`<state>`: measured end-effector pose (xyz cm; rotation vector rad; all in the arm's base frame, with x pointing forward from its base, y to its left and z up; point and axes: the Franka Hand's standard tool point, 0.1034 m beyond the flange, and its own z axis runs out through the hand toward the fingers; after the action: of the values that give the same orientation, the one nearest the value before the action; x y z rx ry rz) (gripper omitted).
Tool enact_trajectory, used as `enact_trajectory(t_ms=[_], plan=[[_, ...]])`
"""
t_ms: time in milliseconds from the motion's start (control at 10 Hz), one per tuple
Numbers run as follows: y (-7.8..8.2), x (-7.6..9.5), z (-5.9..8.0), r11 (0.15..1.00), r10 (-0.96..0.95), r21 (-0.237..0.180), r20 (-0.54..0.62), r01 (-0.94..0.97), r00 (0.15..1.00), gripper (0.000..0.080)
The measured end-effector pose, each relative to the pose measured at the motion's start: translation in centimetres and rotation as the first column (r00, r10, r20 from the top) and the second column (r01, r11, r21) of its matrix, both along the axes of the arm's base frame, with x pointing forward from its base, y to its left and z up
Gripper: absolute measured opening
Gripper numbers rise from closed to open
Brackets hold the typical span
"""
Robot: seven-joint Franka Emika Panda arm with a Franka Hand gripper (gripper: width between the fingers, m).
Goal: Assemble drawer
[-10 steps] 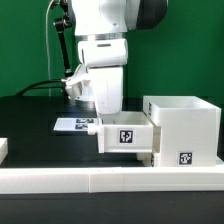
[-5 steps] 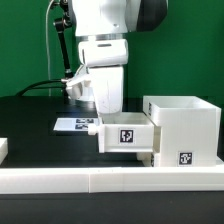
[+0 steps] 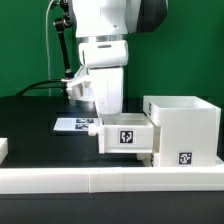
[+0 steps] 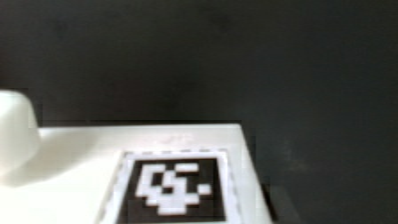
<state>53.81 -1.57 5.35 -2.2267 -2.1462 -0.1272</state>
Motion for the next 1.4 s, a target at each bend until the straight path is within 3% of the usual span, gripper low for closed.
enact_trajectory(t_ms=[700,1400], plan=[[0.12,0.31,0.64,0.999,-0.036,-0.007,0.008,0.036,0.999,0.0042],[0.66,-0.26,0.34,1.0,-0.008,-0.012,-0.023,0.008,1.0,0.0042]])
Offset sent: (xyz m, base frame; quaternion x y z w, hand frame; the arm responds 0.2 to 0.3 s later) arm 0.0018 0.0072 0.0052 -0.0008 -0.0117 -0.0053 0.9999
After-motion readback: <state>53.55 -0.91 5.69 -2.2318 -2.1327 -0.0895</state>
